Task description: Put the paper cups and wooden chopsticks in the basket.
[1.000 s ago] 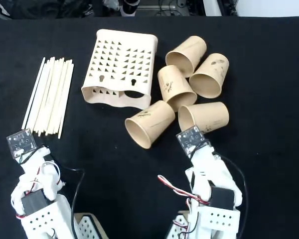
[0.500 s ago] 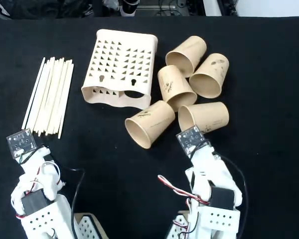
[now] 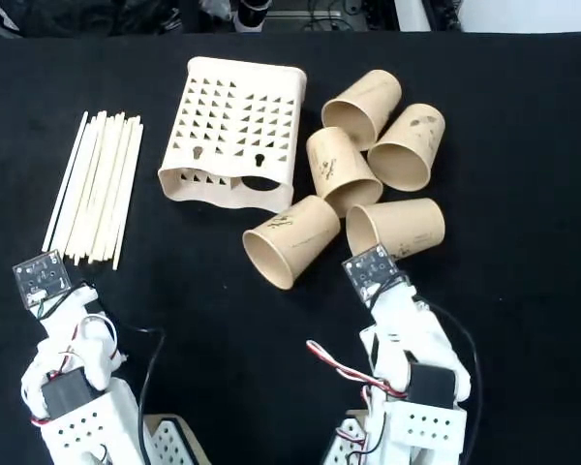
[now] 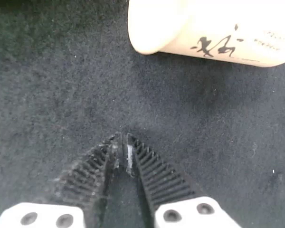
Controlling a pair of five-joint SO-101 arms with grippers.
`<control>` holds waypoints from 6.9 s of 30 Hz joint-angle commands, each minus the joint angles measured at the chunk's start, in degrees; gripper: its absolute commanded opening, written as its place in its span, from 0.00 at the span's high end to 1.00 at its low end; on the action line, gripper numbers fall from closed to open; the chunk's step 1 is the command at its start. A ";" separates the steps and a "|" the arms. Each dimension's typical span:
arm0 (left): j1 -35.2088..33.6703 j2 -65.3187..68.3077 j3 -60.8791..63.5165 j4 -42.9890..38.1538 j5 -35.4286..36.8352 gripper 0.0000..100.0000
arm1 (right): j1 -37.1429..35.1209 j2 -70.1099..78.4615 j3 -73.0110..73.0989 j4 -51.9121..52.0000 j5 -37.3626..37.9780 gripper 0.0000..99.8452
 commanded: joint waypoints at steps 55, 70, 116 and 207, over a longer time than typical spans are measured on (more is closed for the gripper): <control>-0.13 -0.26 0.92 0.00 0.44 0.97 | -7.47 -2.59 -0.13 -0.09 0.44 0.99; -0.04 -0.26 0.92 0.00 0.44 0.97 | -7.47 -1.98 -40.66 0.00 -6.07 0.94; -0.04 -0.26 0.92 0.00 0.44 0.97 | -3.08 37.05 -62.20 13.71 0.09 0.79; 25.36 60.66 -39.16 -42.20 -13.10 0.68 | -16.09 -2.51 -24.31 -13.45 -28.22 0.79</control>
